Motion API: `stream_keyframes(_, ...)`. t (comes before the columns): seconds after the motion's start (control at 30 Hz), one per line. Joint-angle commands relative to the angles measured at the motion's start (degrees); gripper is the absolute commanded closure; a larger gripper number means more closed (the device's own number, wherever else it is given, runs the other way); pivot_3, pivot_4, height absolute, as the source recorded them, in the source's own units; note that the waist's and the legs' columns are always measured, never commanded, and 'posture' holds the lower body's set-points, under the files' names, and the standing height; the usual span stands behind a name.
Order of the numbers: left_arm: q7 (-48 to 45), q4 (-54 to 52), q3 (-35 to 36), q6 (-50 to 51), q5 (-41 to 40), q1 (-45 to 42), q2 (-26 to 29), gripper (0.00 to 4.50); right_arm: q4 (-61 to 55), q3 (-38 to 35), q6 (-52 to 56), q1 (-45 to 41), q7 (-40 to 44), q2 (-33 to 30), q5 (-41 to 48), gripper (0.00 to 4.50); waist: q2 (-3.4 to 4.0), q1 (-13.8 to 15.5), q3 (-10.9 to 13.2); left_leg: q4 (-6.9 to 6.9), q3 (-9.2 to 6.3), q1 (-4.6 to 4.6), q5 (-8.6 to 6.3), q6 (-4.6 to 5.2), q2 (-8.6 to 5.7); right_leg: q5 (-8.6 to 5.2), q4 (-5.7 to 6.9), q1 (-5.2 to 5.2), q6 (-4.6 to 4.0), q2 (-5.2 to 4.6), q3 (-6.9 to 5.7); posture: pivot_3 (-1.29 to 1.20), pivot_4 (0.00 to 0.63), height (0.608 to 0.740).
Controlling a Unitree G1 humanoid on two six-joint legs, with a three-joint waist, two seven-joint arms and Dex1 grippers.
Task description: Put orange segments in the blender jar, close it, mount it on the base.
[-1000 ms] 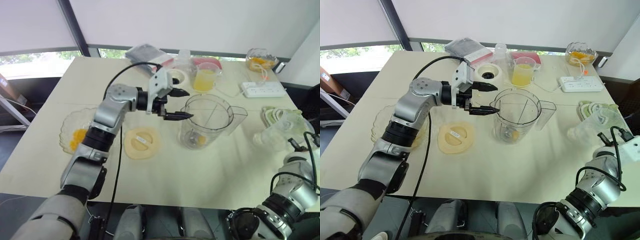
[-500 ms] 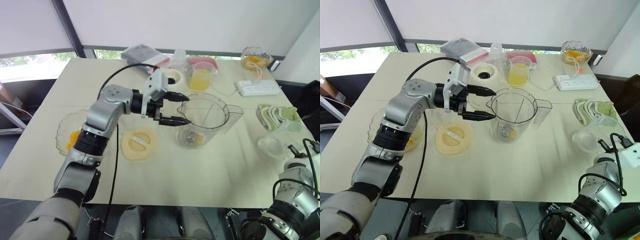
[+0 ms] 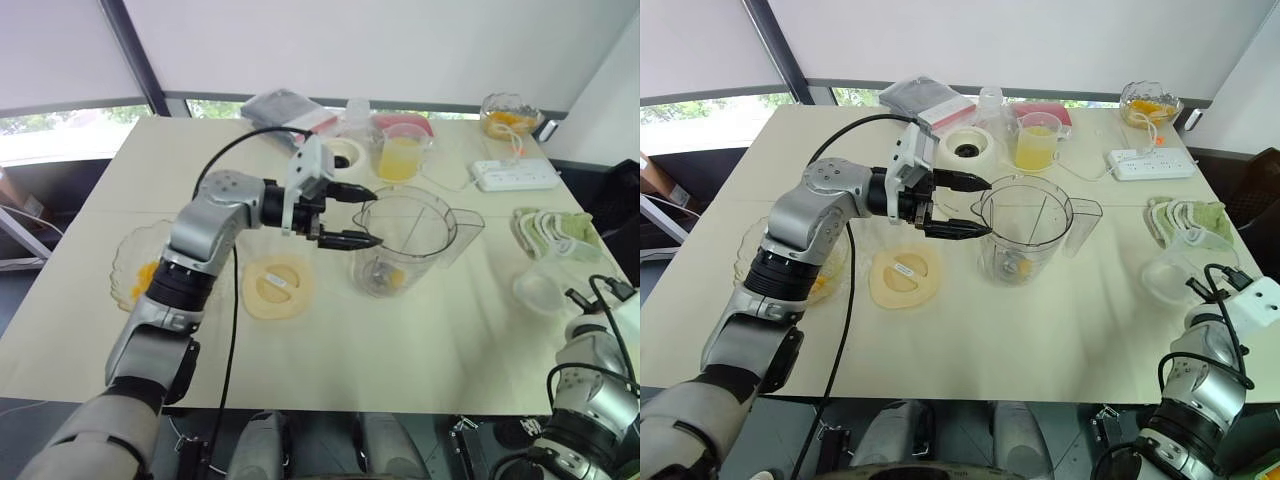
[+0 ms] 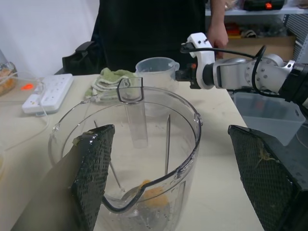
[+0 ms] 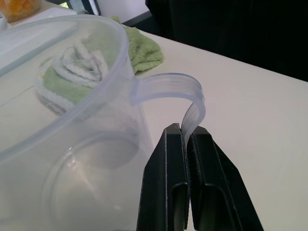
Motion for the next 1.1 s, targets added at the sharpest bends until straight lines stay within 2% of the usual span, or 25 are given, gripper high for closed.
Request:
stream_keyframes(0.03,0.21,-0.98,0.95,-1.61,-0.12,-1.12,-0.21,0.57,-1.56,-0.10,-0.95,0.01,-0.13,-1.10,1.24,4.44,0.00,0.00,0.00,0.00,0.00,0.00,0.00,0.00,0.00,0.00,0.00,0.00,0.00,0.00,0.00,0.00,0.150,0.740)
stream_keyframes(0.93,0.56,0.16,0.18,-3.60,0.98,-1.32,-1.16,0.57,-4.22,3.02,0.27,2.35,0.34,-2.38,2.92,4.44,-0.01,-0.01,0.00,0.00,0.00,-0.01,0.00,0.00,0.00,0.00,-0.01,0.00,0.00,0.00,0.00,0.00,0.150,0.740)
stream_keyframes(0.97,0.55,0.15,0.19,-3.60,1.04,-1.30,-1.19,0.57,-4.15,3.00,0.29,2.27,0.15,-2.39,2.95,3.87,-0.01,0.01,0.00,0.00,0.00,0.00,0.00,0.00,0.00,0.00,-0.01,0.00,0.00,0.00,0.00,0.00,0.150,0.740)
stream_keyframes(1.07,0.51,0.07,0.27,-3.54,1.17,-1.24,-1.30,0.57,-4.39,3.25,0.49,2.24,-0.05,-2.47,2.93,2.58,-0.01,0.03,0.00,0.00,0.00,-0.01,0.00,0.00,0.00,0.00,-0.01,0.00,0.00,0.00,0.00,0.00,0.150,0.740)
stream_keyframes(1.1,0.50,-0.01,0.31,-3.51,1.18,-1.14,-1.30,0.57,-4.64,3.26,0.47,2.27,-0.04,-2.34,3.08,2.58,-0.01,0.01,0.00,0.00,0.00,-0.01,0.00,0.00,0.00,0.00,-0.01,0.00,0.00,0.00,0.00,0.00,0.150,0.740)
